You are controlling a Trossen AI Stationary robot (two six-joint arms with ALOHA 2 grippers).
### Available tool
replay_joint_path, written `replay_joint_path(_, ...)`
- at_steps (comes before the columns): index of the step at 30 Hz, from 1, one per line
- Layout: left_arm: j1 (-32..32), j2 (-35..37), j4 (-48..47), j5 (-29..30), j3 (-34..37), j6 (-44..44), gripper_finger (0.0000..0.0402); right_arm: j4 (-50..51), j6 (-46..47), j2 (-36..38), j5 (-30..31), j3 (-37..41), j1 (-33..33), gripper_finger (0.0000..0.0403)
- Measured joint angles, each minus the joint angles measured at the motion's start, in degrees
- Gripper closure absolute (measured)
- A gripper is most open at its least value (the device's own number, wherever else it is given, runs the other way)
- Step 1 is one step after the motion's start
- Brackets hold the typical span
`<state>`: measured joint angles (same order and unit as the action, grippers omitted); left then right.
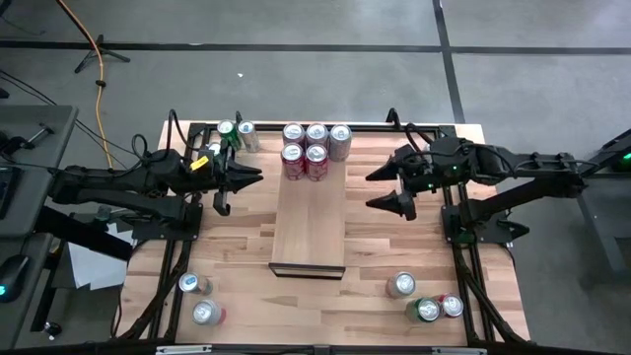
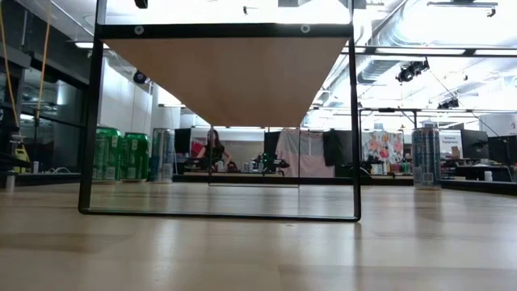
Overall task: Place canned beverage on shelf
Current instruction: Put the red soda can on the shelf
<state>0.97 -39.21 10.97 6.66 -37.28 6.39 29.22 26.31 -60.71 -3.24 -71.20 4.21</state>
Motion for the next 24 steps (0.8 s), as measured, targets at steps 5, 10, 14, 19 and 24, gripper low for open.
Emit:
replay_joint_path(5, -0.02, -0.01, -0.01, 0.06, 0.0, 1.05, 0.0401, -0.73, 3.68, 0.0, -8.66, 0.0, 0.07, 0.0015)
replay_joint_path(10, -0.02, 0.01, -0.33, 1.7, 0.0, 3.48, 0.0401, -0.73, 9.85, 0.02, -16.84, 0.0, 3.47, 0.0015)
replay_joint_path(14, -0.04, -0.01, -0.8, 2.12, 0.0, 4.21, 0.0401, 3.68, 16.28, -0.08, -18.74, -0.89, 10.03, 0.0015)
replay_joint_path(19, -0.04, 0.01, -0.8, 2.13, 0.0, 4.46, 0.0401, 26.89, 27.11, -4.38, -16.32, -10.24, 20.66, 0.0015)
replay_joint_path(24, -0.04, 0.0, -0.82, 2.12, 0.0, 2.53, 0.0401, 46.89, 34.98, -13.98, -12.7, -21.04, 32.5, 0.0015)
